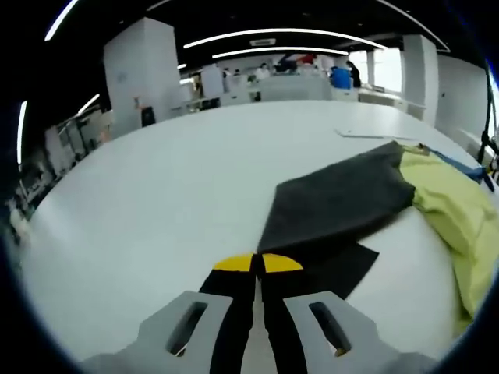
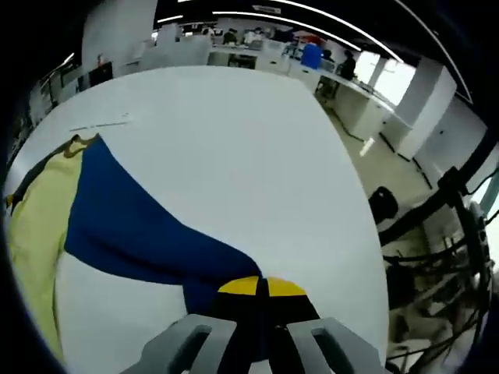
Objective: Fold the garment on the visible template until the final outline fits inside the template.
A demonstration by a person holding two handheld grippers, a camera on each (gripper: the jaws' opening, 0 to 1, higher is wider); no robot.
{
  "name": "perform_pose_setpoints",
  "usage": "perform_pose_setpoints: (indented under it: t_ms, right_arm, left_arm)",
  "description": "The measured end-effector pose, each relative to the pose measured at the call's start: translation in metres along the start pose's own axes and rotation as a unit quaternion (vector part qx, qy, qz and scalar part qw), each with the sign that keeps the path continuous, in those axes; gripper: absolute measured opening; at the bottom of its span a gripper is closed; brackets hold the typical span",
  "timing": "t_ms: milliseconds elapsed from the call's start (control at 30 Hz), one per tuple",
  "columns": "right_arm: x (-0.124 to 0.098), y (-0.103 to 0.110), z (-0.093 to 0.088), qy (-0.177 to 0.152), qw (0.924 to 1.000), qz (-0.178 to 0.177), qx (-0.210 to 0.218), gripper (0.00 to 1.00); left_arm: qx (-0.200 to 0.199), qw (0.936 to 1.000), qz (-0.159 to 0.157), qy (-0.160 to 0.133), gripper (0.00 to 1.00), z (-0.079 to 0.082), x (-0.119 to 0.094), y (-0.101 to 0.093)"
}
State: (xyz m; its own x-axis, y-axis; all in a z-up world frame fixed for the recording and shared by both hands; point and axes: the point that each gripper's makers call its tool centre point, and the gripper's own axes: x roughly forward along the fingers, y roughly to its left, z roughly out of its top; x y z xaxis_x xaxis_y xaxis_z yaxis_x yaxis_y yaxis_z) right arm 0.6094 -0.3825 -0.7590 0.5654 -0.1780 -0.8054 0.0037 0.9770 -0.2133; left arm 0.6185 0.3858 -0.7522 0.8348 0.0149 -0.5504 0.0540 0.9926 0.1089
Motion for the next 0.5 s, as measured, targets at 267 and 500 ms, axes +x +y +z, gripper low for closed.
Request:
perform_pose_setpoints:
  t_ms: [267,500]
  right_arm:
    - [-0.011,0.001,0.01,-0.027,0.9988,0.007,0.039,0.11]
    - [-0.035,0.008,0.017,-0.051,0.9933,0.035,0.098,0.29]
  left_arm:
    - [0.022,0.9997,-0.001,0.003,0.13,0.003,-0.004,-0.002]
    - [0.018,0.9996,-0.02,-0.011,0.34,0.011,-0.019,-0.011]
